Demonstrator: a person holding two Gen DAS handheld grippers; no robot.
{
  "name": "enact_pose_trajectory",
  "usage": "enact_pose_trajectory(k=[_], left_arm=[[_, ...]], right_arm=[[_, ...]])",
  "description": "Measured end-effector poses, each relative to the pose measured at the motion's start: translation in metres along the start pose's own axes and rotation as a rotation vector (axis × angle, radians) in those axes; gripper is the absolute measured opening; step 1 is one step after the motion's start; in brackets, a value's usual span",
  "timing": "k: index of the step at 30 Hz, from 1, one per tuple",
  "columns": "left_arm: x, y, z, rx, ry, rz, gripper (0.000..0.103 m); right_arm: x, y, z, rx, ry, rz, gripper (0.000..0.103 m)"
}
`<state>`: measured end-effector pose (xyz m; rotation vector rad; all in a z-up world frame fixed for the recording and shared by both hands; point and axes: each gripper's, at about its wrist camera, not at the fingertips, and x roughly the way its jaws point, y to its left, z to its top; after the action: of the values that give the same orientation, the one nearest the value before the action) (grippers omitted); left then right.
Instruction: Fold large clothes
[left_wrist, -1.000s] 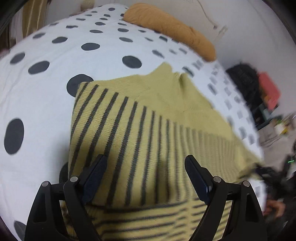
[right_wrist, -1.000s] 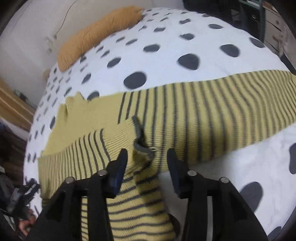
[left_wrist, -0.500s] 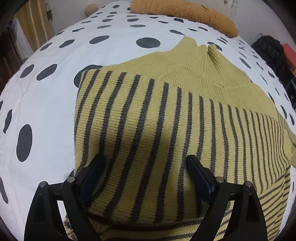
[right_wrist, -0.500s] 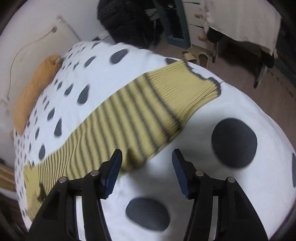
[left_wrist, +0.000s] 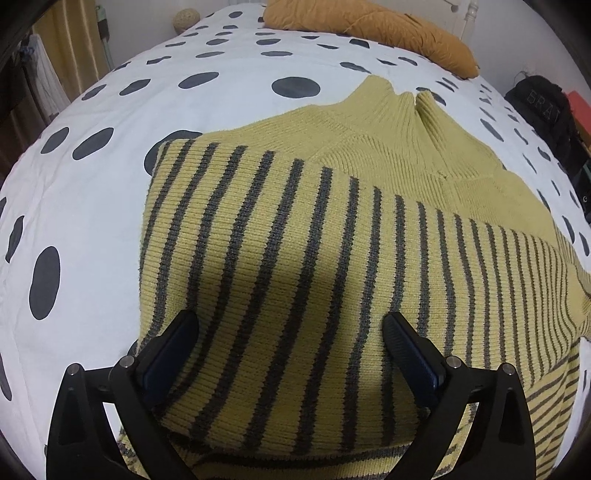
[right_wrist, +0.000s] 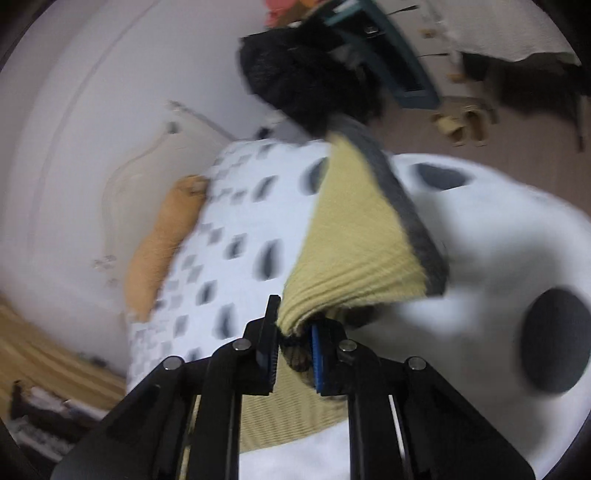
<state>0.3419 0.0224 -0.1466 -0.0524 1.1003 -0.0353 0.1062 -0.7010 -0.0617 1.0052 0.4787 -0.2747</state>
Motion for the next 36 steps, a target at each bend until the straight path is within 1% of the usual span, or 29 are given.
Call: enact_pose_trajectory(k=[1, 2, 3, 5, 7, 9, 11, 12, 14, 15, 16, 17, 18, 19, 20, 21, 22, 23, 24, 26, 28, 29, 30, 31, 32, 34, 35, 36], left_arm=[[-0.003, 0.001, 0.0, -0.004, -0.003, -0.014, 0.099], [-0.007, 0.003, 0.0, -0.012, -0.007, -0.031, 0.098], [-0.012, 0.006, 0.0, -0.026, -0.012, -0.054, 0.097], [-0.02, 0.014, 0.001, -0.058, -0.014, -0.098, 0.094], [-0.027, 0.026, 0.002, -0.094, -0.008, -0.141, 0.091], [-0.035, 0.039, 0.002, -0.115, -0.013, -0.16, 0.09], [-0.045, 0.052, 0.002, -0.12, -0.03, -0.161, 0.09], [-0.05, 0.058, 0.002, -0.123, -0.037, -0.159, 0.09], [-0.06, 0.077, 0.003, -0.148, -0.057, -0.167, 0.091], [-0.066, 0.088, 0.003, -0.171, -0.068, -0.179, 0.091], [-0.071, 0.098, 0.003, -0.193, -0.077, -0.186, 0.091], [-0.073, 0.105, 0.002, -0.208, -0.08, -0.191, 0.091], [-0.075, 0.113, 0.001, -0.224, -0.08, -0.198, 0.091], [-0.075, 0.122, 0.0, -0.237, -0.076, -0.202, 0.091], [-0.075, 0.126, -0.001, -0.242, -0.071, -0.201, 0.091], [-0.074, 0.13, -0.003, -0.25, -0.062, -0.208, 0.091], [-0.073, 0.132, -0.005, -0.257, -0.056, -0.219, 0.091], [-0.073, 0.132, -0.008, -0.261, -0.053, -0.235, 0.091], [-0.074, 0.129, -0.009, -0.261, -0.055, -0.252, 0.091], [-0.072, 0.116, -0.009, -0.25, -0.053, -0.262, 0.091], [-0.069, 0.094, -0.007, -0.216, -0.05, -0.269, 0.091], [-0.067, 0.082, -0.007, -0.196, -0.046, -0.256, 0.091], [-0.062, 0.07, -0.005, -0.18, -0.03, -0.239, 0.091], [-0.057, 0.062, -0.004, -0.176, -0.016, -0.235, 0.091], [-0.049, 0.052, -0.002, -0.171, 0.003, -0.234, 0.091], [-0.034, 0.037, 0.002, -0.156, 0.031, -0.201, 0.091], [-0.029, 0.032, 0.003, -0.151, 0.04, -0.191, 0.091], [-0.023, 0.027, 0.005, -0.148, 0.043, -0.177, 0.09]], right_arm=[[0.0, 0.019, -0.008, -0.015, 0.016, 0.059, 0.015], [0.001, 0.046, -0.021, -0.046, 0.051, 0.127, 0.015], [0.003, 0.065, -0.032, -0.069, 0.074, 0.159, 0.015], [0.015, 0.12, -0.068, -0.115, 0.156, 0.265, 0.015], [0.032, 0.164, -0.105, -0.146, 0.234, 0.335, 0.015], [0.056, 0.21, -0.154, -0.171, 0.333, 0.408, 0.015], [0.083, 0.251, -0.211, -0.182, 0.433, 0.473, 0.015], [0.102, 0.273, -0.245, -0.189, 0.494, 0.496, 0.015], [0.134, 0.302, -0.308, -0.179, 0.603, 0.515, 0.015], [0.147, 0.311, -0.33, -0.182, 0.634, 0.511, 0.015], [0.16, 0.319, -0.358, -0.197, 0.665, 0.492, 0.019], [0.172, 0.326, -0.383, -0.22, 0.695, 0.468, 0.019], [0.194, 0.329, -0.406, -0.237, 0.746, 0.425, 0.025], [0.206, 0.33, -0.426, -0.253, 0.793, 0.379, 0.039], [0.223, 0.327, -0.448, -0.28, 0.853, 0.294, 0.042], [0.228, 0.327, -0.455, -0.306, 0.865, 0.256, 0.042], [0.227, 0.33, -0.457, -0.339, 0.849, 0.257, 0.042], [0.223, 0.333, -0.452, -0.345, 0.84, 0.268, 0.043], [0.217, 0.336, -0.446, -0.342, 0.843, 0.277, 0.049], [0.199, 0.339, -0.43, -0.355, 0.82, 0.283, 0.051], [0.176, 0.336, -0.416, -0.396, 0.774, 0.245, 0.055], [0.161, 0.332, -0.407, -0.416, 0.751, 0.217, 0.055], [0.146, 0.328, -0.393, -0.451, 0.724, 0.162, 0.056], [0.134, 0.321, -0.382, -0.503, 0.699, 0.082, 0.056], [0.128, 0.308, -0.376, -0.542, 0.685, 0.026, 0.056], [0.118, 0.297, -0.367, -0.618, 0.652, -0.104, 0.056], [0.116, 0.288, -0.359, -0.627, 0.645, -0.133, 0.056], [0.113, 0.272, -0.349, -0.618, 0.643, -0.151, 0.056]])
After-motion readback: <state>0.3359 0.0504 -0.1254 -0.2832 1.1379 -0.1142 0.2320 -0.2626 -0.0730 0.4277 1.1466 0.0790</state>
